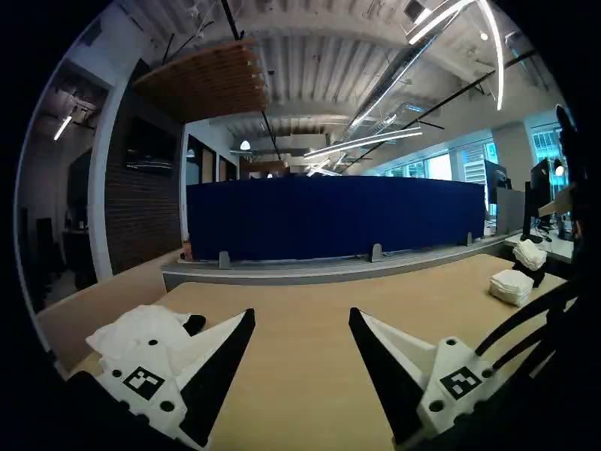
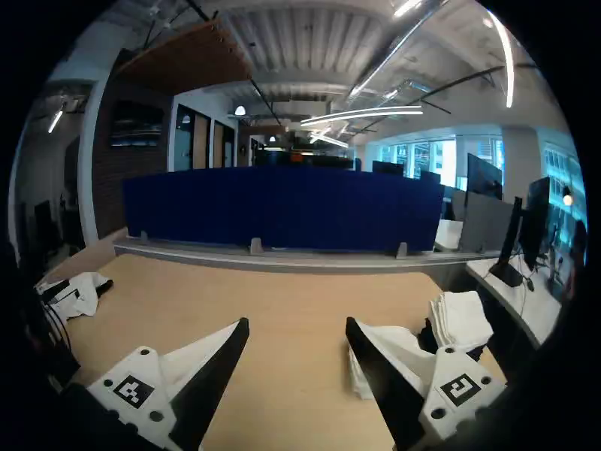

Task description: Fold towel

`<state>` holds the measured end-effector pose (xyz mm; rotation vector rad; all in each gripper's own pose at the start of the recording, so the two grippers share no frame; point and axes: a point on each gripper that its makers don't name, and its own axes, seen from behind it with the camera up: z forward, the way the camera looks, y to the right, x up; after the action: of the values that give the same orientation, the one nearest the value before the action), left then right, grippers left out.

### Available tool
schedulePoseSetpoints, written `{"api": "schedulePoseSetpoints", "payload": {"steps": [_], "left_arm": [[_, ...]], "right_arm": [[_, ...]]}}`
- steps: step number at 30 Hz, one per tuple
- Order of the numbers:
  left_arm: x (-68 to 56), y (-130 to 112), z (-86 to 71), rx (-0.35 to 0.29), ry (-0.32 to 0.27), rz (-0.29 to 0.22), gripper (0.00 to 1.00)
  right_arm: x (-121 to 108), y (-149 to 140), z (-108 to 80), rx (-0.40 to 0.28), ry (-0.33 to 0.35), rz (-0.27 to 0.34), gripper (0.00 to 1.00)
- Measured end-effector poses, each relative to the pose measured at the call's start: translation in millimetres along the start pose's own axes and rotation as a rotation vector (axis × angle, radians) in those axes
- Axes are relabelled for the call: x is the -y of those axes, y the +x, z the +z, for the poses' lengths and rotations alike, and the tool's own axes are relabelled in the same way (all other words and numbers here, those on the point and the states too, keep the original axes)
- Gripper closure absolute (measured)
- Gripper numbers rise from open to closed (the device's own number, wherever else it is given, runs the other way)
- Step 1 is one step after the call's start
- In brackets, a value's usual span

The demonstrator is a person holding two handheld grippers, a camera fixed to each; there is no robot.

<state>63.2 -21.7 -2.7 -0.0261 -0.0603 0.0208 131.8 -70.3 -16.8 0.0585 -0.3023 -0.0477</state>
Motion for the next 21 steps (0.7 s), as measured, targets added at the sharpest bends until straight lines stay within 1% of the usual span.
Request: {"api": "schedulePoseSetpoints", "payload": {"steps": [3,9,15,21], "left_arm": [[4.7,-13,1.4,0.001,0.017,-0.019,0.07],[-0.4,-28,7.6,-0.024,0.026,-0.048,0.07],[-6.3,-43,10.0,-0.037,0.038,-0.052,0.07],[-11.3,-57,11.9,-0.037,0.044,-0.049,0.07]], "right_arm": [[0,-3,5.6,0.005,-0.008,-0.001,0.0],[4,-6,15.6,-0.003,-0.007,-0.015,0.0],[11,-11,24.7,-0.005,0.004,-0.035,0.0],[13,-16,32.0,-0.009,0.018,-0.034,0.0]]}}
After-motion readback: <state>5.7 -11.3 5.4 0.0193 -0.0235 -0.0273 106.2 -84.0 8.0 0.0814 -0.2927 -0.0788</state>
